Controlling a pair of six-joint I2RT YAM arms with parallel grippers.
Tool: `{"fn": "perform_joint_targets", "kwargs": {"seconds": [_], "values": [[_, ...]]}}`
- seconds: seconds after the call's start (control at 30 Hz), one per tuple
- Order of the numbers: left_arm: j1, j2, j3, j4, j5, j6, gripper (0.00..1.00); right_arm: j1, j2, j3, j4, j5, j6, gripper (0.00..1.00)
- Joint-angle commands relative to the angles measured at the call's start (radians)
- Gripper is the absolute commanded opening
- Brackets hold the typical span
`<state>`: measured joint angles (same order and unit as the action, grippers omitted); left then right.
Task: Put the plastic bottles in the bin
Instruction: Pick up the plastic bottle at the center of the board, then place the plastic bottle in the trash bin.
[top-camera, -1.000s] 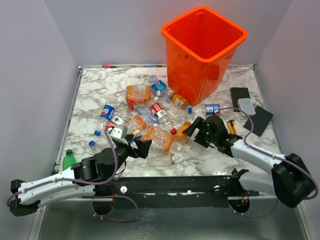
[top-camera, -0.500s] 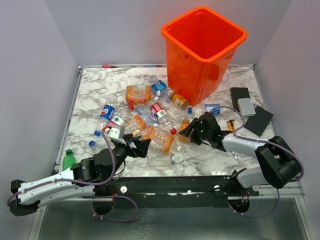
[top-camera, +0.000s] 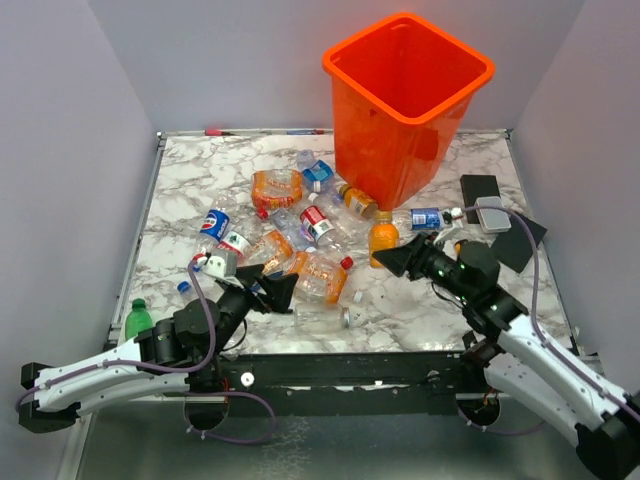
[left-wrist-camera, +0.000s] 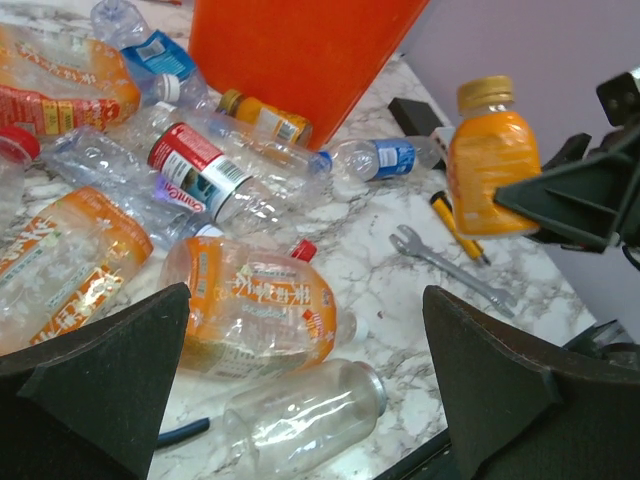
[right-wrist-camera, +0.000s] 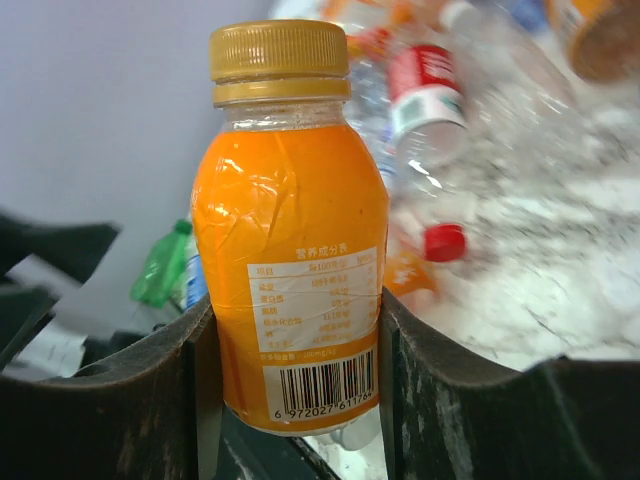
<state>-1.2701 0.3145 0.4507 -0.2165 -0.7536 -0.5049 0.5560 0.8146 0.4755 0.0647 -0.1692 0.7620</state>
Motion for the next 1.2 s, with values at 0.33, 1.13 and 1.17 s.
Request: {"fn": "perform_joint_targets", "kwargs": {"seconds": [0.33, 1.13, 1.17], "values": [[0.001, 0.415, 0.241, 0.428, 0.405, -0.042, 0.99, 0.033, -0.256, -0.078, 0.195, -0.425, -0.165, 0.19], [0.097, 0.682, 0.253, 0.688, 0.575, -0.203, 0.76, 0.089, -0.281, -0.071, 0.325, -0.468, -0.130, 0.19], [0.102, 0.695, 0.258, 0.699, 0.597, -0.211, 0.73, 0.089, -0.283, -0.071, 0.319, -0.463, -0.134, 0.20]]}}
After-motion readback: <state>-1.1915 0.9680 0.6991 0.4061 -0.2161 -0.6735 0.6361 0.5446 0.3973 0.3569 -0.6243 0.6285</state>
